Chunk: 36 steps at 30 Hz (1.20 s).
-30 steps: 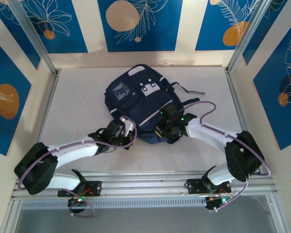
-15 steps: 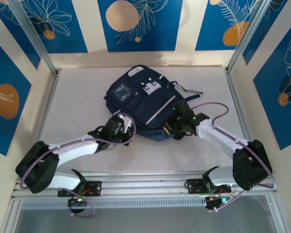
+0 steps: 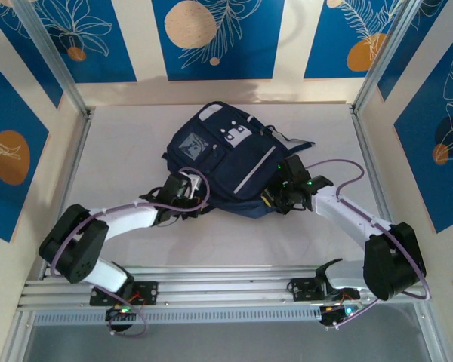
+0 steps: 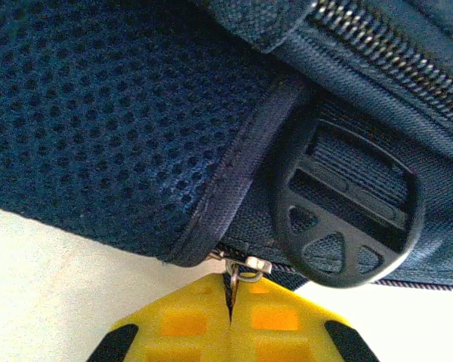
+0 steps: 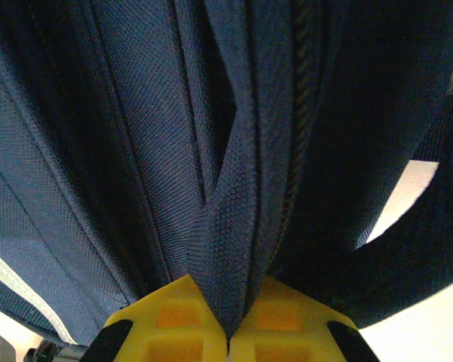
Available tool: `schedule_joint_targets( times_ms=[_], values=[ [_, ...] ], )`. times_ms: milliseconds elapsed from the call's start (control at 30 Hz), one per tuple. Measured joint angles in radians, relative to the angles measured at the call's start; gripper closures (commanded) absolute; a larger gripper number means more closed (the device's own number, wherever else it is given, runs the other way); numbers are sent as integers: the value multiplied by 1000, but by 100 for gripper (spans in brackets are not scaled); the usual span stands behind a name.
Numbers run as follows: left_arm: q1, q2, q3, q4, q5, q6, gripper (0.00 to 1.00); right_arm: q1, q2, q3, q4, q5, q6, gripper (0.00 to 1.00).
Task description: Pack books, pencil case, and school supplies into a backpack
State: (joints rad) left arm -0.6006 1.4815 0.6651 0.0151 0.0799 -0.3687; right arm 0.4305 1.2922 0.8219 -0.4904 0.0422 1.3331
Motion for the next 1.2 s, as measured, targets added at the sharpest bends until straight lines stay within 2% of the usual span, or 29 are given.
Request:
schedule_joint_targets(
  times_ms=[300,567,633,767,867,933,967,1000,1167,1200],
  values=[
    [12,0,0,0,12,0,99,0,0,0,0,2,-11,100],
    [45,42,12,4,58,0,93,11,0,-6,7,3,-10,100],
    [51,47,15,5,66,-1,84,22,0,-6,10,10,-11,100],
    [75,37,13,2,76,-21,58,61,0,-5,3,64,-23,100],
    [86,-29,-2,-10,96,-29,44,81,0,-5,1,92,-30,100],
    [86,-109,-14,-29,113,-35,36,90,0,-5,0,98,-29,100],
    [86,-164,-21,-45,123,-43,29,98,0,-5,0,105,-29,100],
    [86,-218,-26,-64,127,-46,19,110,1,-4,0,111,-29,100],
    [86,-494,-24,-187,129,-49,0,235,48,16,-8,128,-5,100],
    [86,-539,-18,-218,126,-49,0,270,66,26,-7,131,4,97]
  ],
)
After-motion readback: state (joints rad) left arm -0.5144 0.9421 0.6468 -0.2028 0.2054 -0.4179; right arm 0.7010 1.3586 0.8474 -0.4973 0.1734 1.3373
